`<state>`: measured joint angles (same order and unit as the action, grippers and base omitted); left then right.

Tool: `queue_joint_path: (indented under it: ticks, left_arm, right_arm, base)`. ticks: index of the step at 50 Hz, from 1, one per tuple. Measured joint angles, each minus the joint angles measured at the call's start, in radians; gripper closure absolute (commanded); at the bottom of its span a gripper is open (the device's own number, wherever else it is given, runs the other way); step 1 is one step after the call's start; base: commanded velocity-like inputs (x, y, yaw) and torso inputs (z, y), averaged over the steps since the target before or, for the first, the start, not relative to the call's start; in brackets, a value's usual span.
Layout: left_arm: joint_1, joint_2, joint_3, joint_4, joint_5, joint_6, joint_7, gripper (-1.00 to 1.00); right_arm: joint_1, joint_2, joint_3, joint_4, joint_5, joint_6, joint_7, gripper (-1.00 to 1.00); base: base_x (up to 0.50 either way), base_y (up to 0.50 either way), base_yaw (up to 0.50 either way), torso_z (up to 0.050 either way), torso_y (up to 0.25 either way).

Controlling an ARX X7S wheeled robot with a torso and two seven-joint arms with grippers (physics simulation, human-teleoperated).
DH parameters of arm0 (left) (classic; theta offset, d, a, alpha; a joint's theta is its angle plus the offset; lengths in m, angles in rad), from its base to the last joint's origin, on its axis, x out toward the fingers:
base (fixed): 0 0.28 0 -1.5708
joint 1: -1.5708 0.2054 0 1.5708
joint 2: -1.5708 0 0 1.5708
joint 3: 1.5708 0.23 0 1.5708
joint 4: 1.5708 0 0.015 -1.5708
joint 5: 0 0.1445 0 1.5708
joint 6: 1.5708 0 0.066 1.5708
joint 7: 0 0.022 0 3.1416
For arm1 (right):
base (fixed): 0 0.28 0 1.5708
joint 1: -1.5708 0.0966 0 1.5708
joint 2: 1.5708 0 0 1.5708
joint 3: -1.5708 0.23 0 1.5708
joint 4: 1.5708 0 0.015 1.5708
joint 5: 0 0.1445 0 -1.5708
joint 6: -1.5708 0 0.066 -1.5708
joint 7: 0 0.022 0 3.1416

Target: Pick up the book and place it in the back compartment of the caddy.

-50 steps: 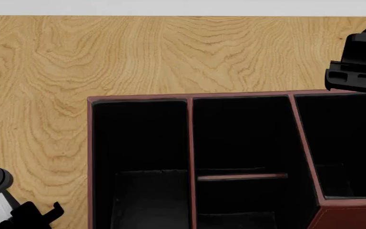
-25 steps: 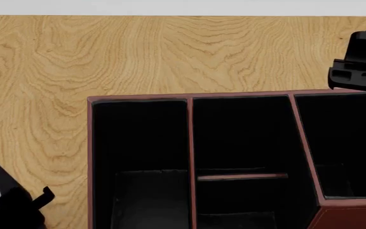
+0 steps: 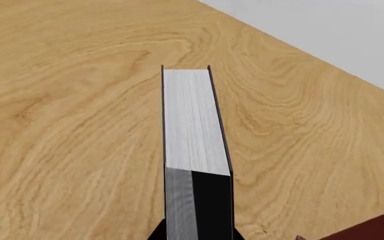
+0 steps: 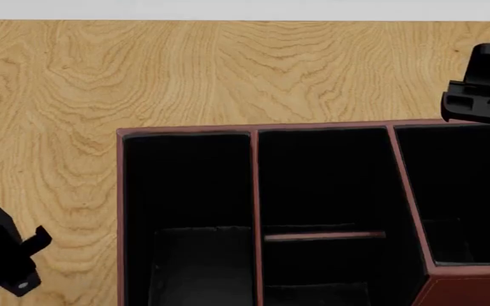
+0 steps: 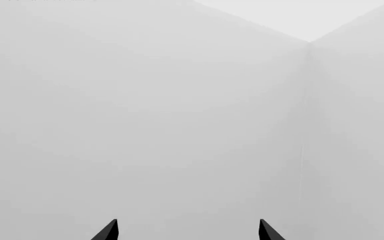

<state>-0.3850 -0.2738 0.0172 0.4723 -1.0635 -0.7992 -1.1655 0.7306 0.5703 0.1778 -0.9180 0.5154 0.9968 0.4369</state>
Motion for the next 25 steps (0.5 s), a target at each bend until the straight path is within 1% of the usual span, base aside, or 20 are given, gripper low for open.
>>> queue_joint_path:
  ticks: [12, 25]
  left_arm:
    - [-0.043, -0.071, 0.021, -0.012, 0.029, 0.005, 0.09, 1.0]
    - [-0.12, -0.16, 0.02, -0.017, -0.001, -0.02, 0.188, 1.0]
  right_arm:
    - [-0.008, 0.004, 0.01, -0.005, 0.008, -0.002, 0.003, -1.0]
    - [-0.006, 0.008, 0.014, -0.009, 0.018, 0.001, 0.009, -1.0]
  base:
    - [0.0, 0.0, 0.0, 0.0, 0.002]
    - [0.0, 0.0, 0.0, 0.0, 0.001]
